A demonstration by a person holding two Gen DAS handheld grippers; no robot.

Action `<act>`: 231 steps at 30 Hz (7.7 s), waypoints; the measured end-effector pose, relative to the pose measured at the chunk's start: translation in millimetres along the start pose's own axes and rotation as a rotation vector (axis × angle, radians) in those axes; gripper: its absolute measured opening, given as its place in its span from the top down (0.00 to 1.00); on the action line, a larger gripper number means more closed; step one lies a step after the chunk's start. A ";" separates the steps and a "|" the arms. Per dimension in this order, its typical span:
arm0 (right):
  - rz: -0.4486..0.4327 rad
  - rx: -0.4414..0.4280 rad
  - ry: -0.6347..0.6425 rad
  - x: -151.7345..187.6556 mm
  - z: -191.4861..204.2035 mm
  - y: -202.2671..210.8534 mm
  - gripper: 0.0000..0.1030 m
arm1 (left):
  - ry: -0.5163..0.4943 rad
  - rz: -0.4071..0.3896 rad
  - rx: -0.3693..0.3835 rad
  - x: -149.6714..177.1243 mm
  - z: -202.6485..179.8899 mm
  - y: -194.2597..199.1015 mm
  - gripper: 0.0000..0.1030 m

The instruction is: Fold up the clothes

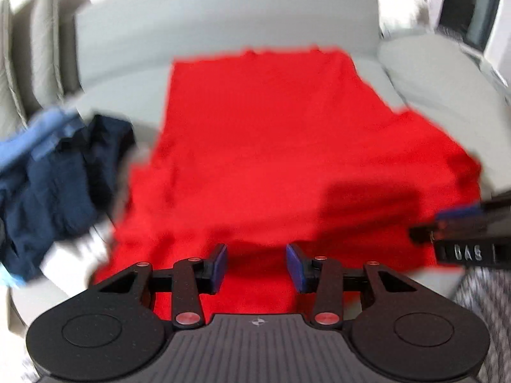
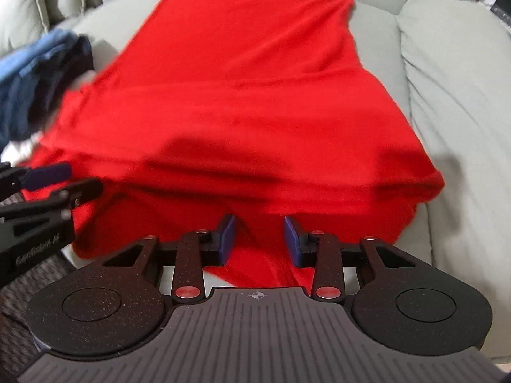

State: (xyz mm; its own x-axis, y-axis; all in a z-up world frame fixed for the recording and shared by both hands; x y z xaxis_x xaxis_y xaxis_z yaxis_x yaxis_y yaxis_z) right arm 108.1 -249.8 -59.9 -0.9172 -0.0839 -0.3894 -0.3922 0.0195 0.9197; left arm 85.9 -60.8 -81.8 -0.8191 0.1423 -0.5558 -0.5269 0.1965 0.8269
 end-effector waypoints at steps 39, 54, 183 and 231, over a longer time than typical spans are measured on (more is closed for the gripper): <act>-0.045 0.164 -0.027 -86.8 -59.9 -71.5 0.75 | 0.123 0.032 -0.182 -96.9 66.0 -77.2 0.48; -0.195 0.079 -0.123 -139.7 -72.2 -41.7 0.65 | 0.153 -0.106 -0.198 -159.2 93.8 -72.4 0.47; -0.128 -0.102 -0.158 -98.2 -62.6 18.4 0.75 | 0.025 -0.132 -0.103 -94.4 35.3 -9.9 0.62; 0.008 -0.014 -0.027 -3.2 -6.3 29.0 0.78 | -0.191 -0.054 -0.163 8.2 -24.2 12.9 0.93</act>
State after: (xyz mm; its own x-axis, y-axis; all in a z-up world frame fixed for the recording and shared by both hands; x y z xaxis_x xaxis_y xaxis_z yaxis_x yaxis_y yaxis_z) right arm 100.0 -255.2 -31.7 -0.9218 -0.0574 -0.3834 -0.3843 0.0063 0.9232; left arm 66.9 -80.6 -73.6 -0.7390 0.3196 -0.5931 -0.6112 0.0522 0.7897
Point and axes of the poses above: each gripper's, at about its wrist camera, not at the fingertips, and y roughly against the way its jaws point, z to its left, x to its underside, the point moved 2 cm from there along -y, roughly the way its jaws point, and after that the axes turned 5 degrees about x, right-handed, at the moved point
